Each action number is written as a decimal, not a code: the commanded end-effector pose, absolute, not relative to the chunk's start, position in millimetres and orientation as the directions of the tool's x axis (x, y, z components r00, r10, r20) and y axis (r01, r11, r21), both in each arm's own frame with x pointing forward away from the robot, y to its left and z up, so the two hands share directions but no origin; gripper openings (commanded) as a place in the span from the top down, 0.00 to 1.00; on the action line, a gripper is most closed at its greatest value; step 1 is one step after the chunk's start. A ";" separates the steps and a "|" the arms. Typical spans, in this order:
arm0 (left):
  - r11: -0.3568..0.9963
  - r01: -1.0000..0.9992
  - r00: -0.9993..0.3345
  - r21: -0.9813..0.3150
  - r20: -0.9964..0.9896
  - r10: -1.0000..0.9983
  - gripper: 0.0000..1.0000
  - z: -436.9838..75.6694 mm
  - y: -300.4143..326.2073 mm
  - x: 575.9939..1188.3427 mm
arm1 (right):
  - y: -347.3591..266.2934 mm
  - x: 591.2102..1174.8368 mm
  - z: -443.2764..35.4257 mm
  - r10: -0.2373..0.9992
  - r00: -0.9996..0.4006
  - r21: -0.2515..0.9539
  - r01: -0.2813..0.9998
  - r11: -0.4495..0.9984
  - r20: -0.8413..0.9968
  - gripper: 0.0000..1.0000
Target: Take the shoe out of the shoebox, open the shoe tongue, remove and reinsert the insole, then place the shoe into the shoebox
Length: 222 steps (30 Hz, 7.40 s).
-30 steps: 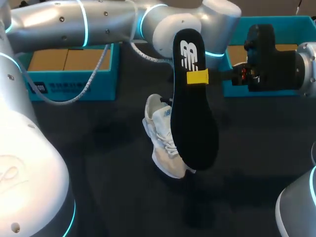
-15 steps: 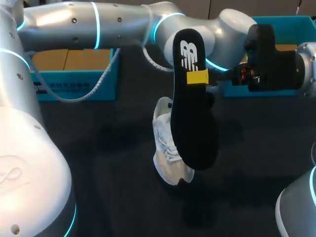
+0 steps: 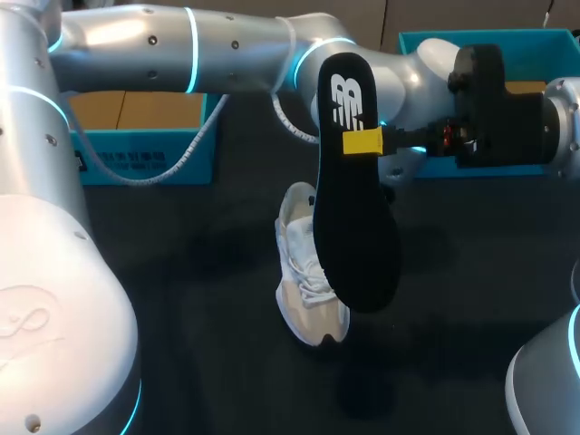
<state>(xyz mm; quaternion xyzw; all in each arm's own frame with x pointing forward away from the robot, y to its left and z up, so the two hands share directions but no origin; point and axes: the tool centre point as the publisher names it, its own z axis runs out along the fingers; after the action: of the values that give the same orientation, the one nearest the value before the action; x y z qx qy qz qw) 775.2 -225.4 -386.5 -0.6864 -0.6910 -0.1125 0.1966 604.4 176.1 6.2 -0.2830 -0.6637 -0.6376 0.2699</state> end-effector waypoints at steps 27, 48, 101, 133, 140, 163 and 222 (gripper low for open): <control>0.030 0.990 0.031 -0.135 0.429 0.903 0.00 -396.3 -228.8 777.6 | 178.5 605.2 5.0 0.031 -0.694 0.694 0.720 0.026 0.719 1.00; 0.086 0.993 -0.071 -0.079 0.180 0.981 0.00 -321.1 -238.3 804.6 | 178.5 605.2 5.0 0.031 -0.694 0.694 0.720 0.026 0.719 1.00; 0.053 0.998 -0.029 0.033 -0.505 0.863 0.00 -159.8 -194.8 800.7 | 70.0 752.7 -31.6 0.100 -0.340 0.355 0.892 -0.280 0.935 1.00; 0.094 0.984 0.021 0.154 -0.617 0.787 0.00 -137.0 -185.0 809.5 | 68.3 782.9 -35.8 0.102 -0.222 0.242 0.930 -0.277 0.970 1.00; 0.089 0.981 0.063 0.171 -0.718 0.693 0.00 -123.4 -177.9 810.5 | 63.8 796.9 -35.8 0.040 -0.175 0.179 0.942 -0.283 0.984 1.00; 0.116 0.988 0.062 0.106 -0.943 0.328 0.00 -75.2 -188.7 795.1 | 84.5 829.1 -40.1 -0.018 0.097 -0.099 0.975 -0.196 0.995 1.00; 0.063 0.994 0.089 0.093 -0.994 0.069 1.00 -60.2 -238.0 794.4 | 166.6 841.7 -48.3 -0.039 0.271 -0.273 0.944 -0.187 0.962 1.00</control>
<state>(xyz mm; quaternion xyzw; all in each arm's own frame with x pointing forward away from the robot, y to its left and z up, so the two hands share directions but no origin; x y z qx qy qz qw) 792.0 -233.9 -59.2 -0.5212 -0.5105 0.4425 -0.5214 842.1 164.8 -49.1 -0.6048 -0.3728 -0.4749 0.5193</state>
